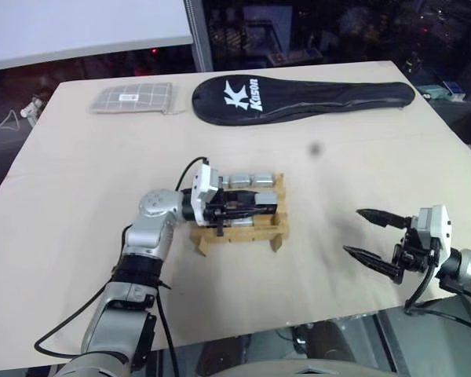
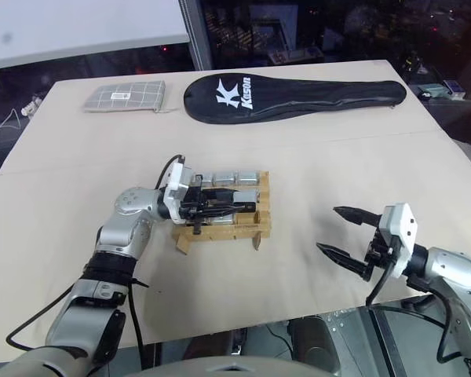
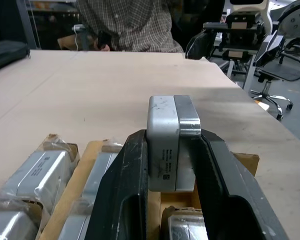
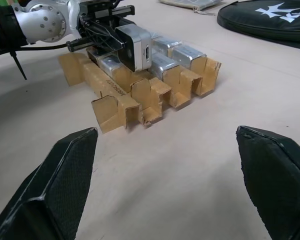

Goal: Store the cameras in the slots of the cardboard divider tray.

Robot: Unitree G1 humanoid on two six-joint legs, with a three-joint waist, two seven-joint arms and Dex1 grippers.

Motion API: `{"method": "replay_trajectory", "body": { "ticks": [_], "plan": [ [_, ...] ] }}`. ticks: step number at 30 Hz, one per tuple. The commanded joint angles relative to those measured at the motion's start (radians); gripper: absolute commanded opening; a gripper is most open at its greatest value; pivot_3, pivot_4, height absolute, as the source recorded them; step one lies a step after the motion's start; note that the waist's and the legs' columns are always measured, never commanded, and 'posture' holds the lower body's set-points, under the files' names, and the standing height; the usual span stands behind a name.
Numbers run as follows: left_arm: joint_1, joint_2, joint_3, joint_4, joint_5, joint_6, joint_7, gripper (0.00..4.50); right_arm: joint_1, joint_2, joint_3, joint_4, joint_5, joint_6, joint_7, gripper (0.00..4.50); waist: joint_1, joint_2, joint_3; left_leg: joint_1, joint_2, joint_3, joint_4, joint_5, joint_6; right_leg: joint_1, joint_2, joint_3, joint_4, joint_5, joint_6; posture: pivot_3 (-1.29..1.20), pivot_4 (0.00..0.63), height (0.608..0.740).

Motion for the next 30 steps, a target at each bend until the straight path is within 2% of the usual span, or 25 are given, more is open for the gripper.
{"method": "replay_trajectory", "body": {
  "ticks": [1,26,30],
  "plan": [
    [0.016,0.003,-0.027,0.003,0.011,0.018,-0.009,0.75,-0.007,0.005,-0.033,-0.034,0.001,-0.003,0.002,4.40,0.000,0.000,0.000,0.000,0.000,0.000,0.000,0.000,0.000,0.000,0.000,0.000,0.000,0.000,0.000,0.00,0.150,0.740],
    [0.035,0.019,-0.060,-0.004,0.036,0.054,-0.023,0.75,-0.004,0.039,-0.033,-0.026,-0.042,-0.017,0.012,4.40,-0.001,0.002,-0.002,0.000,0.000,0.000,0.000,0.000,0.000,0.000,0.000,0.000,0.000,0.000,0.000,0.00,0.150,0.740],
    [0.041,0.040,-0.078,-0.017,0.042,0.086,-0.042,2.65,-0.009,0.038,-0.034,-0.030,-0.040,-0.011,0.007,4.50,-0.001,0.003,-0.002,0.000,0.000,0.000,0.000,0.000,0.000,0.000,0.000,0.000,0.000,0.000,0.000,0.00,0.150,0.740]
  ]
}}
